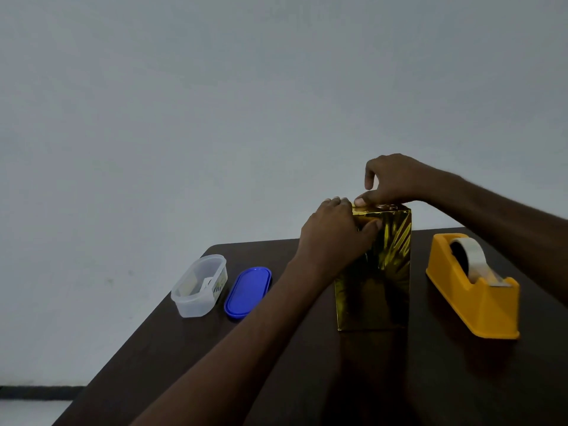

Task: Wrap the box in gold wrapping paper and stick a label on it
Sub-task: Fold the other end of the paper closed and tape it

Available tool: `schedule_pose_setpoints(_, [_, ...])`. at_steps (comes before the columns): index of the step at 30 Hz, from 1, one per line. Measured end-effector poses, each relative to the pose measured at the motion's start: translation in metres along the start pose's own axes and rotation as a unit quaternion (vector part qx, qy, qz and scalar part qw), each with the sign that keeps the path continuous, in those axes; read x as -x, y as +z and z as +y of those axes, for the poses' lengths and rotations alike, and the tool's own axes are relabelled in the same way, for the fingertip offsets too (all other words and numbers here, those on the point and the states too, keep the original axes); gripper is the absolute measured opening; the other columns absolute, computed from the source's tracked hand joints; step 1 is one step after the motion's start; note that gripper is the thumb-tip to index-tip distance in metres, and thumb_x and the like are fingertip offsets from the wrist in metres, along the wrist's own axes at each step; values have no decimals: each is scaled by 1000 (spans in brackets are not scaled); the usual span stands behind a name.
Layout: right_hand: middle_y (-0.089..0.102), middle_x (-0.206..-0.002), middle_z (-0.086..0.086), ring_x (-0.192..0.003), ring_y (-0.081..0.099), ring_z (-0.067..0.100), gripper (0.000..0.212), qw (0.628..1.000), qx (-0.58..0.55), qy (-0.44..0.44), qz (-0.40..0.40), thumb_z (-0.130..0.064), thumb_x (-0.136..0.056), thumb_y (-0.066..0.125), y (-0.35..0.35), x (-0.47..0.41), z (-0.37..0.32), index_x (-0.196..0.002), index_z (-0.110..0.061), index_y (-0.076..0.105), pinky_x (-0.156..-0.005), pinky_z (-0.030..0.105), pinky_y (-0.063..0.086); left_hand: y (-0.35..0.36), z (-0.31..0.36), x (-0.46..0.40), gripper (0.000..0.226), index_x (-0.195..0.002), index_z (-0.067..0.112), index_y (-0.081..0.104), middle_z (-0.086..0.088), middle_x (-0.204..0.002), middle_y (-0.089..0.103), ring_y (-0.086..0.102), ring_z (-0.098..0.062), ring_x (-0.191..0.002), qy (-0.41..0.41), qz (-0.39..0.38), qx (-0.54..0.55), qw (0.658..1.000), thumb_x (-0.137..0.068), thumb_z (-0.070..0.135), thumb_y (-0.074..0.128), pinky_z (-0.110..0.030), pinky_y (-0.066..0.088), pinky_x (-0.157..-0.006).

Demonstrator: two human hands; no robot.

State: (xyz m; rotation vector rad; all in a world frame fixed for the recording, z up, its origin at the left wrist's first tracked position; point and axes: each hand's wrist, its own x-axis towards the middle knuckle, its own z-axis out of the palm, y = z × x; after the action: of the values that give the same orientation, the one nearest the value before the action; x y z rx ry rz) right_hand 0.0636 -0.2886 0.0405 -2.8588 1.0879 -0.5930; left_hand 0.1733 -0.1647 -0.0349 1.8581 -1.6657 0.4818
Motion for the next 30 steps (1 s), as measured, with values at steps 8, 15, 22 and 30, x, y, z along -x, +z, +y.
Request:
schedule_pose_setpoints(8, [70, -103, 14, -81, 70, 26, 42, 988, -91, 125, 7, -45, -85, 71, -1, 8, 12, -96, -5, 69, -53, 24, 48, 0, 0, -2, 53, -104, 6, 59, -7, -105, 60, 57, -21, -99, 10, 12, -5, 1000, -91, 57, 50, -29, 37, -71])
schedule_pose_setpoints(15, [60, -93, 14, -79, 61, 27, 30, 918, -328, 213, -68, -38, -97, 56, 22, 33, -5, -102, -9, 55, -61, 35, 50, -6, 0, -4, 45, -90, 9, 58, 0, -85, 55, 51, -16, -79, -1, -14, 32, 999, -95, 51, 43, -31, 35, -67])
schedule_pose_setpoints(22, [63, -107, 18, -98, 62, 31, 23, 890, -401, 215, -24, -36, -97, 56, 31, 35, -4, -96, -13, 57, -82, 41, 49, -24, -9, -35, 42, -72, 0, 70, -9, -69, 70, 66, -22, -71, -137, 7, 219, 966, -91, 36, 60, -33, 51, -69])
schedule_pose_setpoints(30, [59, -114, 20, -105, 58, 31, 41, 915, -348, 205, 5, -25, -101, 51, 35, 27, -6, -126, 7, 54, -85, 33, 41, -6, -16, -62, 32, -92, 4, 77, -7, -87, 72, 68, -20, -85, -256, -74, 283, 921, -76, 31, 82, -35, 56, -78])
